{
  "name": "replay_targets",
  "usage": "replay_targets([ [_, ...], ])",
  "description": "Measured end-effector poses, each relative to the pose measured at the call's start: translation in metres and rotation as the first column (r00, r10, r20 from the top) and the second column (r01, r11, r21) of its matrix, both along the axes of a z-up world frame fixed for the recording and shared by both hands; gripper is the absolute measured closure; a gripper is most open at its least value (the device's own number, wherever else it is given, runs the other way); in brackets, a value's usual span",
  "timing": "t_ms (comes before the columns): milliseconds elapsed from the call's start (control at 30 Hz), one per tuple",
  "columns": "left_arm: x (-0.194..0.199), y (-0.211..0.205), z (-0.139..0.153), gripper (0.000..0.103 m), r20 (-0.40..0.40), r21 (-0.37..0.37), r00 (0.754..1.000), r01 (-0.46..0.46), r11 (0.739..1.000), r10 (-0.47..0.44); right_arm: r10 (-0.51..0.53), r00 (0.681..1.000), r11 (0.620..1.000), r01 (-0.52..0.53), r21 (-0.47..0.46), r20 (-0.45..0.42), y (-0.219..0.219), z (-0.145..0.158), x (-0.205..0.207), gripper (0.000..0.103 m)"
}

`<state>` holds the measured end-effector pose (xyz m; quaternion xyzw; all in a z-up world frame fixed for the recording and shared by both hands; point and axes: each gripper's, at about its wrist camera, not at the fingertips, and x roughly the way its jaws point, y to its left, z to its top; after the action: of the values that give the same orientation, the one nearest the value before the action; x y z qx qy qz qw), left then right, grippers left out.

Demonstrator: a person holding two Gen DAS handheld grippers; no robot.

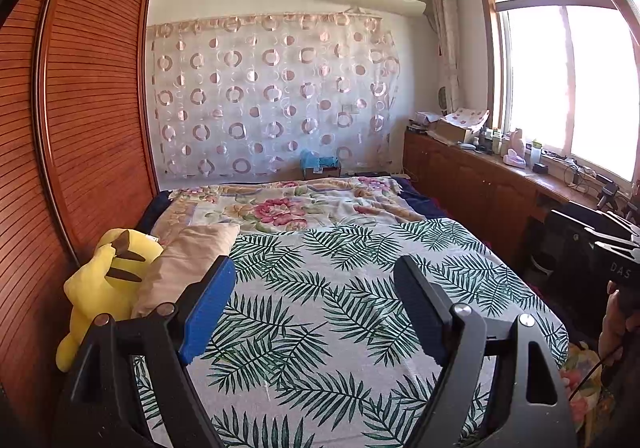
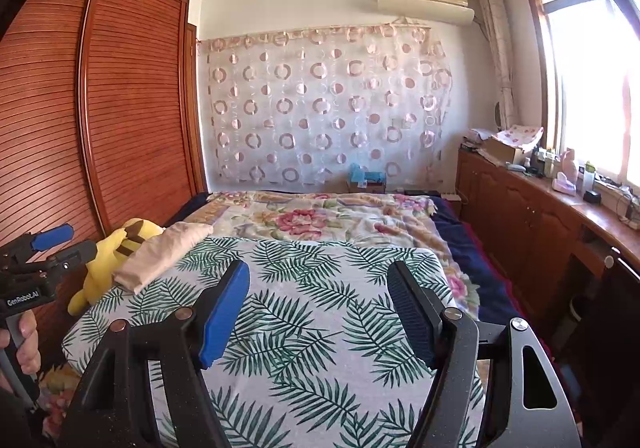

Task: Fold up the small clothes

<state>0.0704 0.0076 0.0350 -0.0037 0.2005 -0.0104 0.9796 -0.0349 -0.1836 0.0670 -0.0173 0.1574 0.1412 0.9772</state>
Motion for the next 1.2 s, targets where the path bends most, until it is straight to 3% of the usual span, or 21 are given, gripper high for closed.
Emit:
replay_targets([
  [1200,0.0,-0.002,0.001,0.021,0.0,0.001,1.0,0.0,1.0,0.0,0.017,1.0,1.0,-0.017,0.007,0.009,-0.026,0.005,0.004,0.03],
])
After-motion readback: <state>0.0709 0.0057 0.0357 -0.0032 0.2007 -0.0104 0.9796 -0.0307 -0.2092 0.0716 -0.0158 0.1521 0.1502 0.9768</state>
